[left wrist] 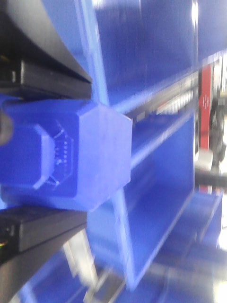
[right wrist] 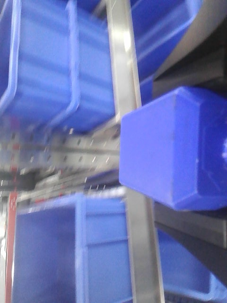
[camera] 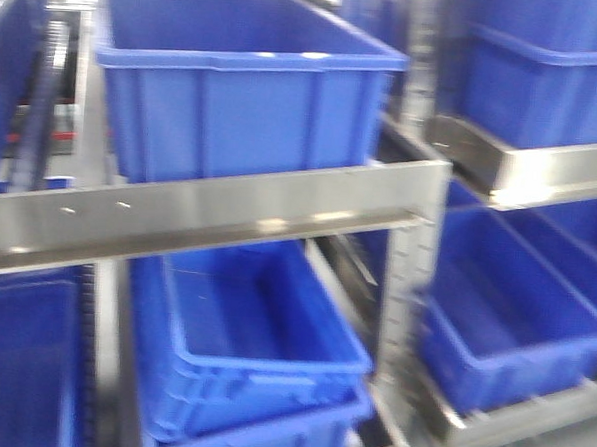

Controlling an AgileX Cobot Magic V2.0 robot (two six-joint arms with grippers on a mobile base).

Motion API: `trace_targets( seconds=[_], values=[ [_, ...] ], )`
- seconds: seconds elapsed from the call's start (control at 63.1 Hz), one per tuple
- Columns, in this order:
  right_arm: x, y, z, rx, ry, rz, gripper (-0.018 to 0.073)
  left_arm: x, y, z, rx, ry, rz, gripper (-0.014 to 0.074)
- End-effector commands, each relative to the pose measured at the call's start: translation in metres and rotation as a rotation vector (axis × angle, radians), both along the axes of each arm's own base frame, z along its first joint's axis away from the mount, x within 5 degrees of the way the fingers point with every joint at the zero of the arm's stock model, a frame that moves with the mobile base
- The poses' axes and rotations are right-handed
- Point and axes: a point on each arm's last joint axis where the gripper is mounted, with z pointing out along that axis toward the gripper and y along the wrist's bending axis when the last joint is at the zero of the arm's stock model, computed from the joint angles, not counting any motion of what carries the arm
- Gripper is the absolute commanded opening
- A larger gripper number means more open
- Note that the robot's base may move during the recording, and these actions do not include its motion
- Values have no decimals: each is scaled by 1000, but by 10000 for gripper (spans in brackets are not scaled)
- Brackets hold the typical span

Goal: Pick and sort blue part to right shelf
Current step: 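Turn the base and approach the shelf of blue bins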

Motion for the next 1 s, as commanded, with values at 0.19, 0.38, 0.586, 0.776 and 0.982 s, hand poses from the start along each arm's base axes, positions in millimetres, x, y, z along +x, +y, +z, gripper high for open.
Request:
trace_targets(
  seconds=[0.19,0.38,0.586,0.776,0.982],
  values=[
    [-1,-1,18,-11,-116,-6,444,-1,1,17,-18,-111,16,407],
    [-1,-1,18,-11,-116,-6,444,-1,1,17,-18,-111,16,407],
    [-1,-1,18,-11,-116,-6,444,-1,1,17,-18,-111,16,407],
    [-1,-1,18,-11,-116,-6,444,-1,1,17,-18,-111,16,407],
    [-1,-1,18,-11,-116,-6,444,-1,1,17,-18,-111,16,407]
  ],
)
